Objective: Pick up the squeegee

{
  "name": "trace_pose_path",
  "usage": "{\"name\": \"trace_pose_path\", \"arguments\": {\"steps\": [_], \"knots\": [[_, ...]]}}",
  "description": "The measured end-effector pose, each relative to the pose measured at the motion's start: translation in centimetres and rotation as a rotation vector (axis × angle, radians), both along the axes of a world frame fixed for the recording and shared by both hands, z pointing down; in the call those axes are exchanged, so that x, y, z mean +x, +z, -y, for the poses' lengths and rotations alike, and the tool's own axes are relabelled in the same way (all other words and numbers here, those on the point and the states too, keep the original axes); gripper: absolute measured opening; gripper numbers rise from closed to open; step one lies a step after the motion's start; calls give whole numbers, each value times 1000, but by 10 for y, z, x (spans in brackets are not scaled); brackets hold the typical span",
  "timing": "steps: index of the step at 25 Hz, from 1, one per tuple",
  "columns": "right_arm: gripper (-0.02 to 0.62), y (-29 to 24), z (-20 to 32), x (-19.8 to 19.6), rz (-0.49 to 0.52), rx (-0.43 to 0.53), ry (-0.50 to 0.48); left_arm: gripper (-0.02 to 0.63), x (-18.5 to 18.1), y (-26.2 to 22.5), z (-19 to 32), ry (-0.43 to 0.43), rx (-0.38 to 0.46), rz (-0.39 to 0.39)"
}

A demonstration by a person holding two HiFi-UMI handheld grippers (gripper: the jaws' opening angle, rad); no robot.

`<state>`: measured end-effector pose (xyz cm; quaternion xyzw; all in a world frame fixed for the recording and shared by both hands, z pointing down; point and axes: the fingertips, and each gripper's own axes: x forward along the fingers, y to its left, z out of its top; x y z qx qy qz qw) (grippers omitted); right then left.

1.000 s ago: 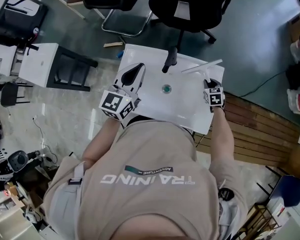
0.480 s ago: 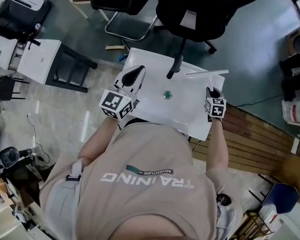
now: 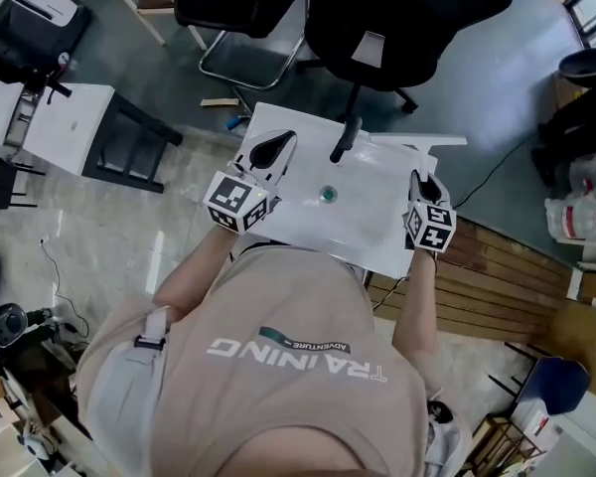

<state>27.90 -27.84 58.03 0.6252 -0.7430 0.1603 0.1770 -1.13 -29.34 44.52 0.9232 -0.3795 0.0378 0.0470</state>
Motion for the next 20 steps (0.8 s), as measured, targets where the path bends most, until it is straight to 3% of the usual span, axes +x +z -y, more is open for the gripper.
{"name": "trace_pose_path", "arguments": {"steps": [12, 20], "knots": [[86, -129, 2, -49, -31, 194, -39, 12, -9, -41, 29, 46, 111, -13], [86, -206, -6, -90, -39, 337, -85, 12, -15, -89, 41, 17, 196, 20]]}}
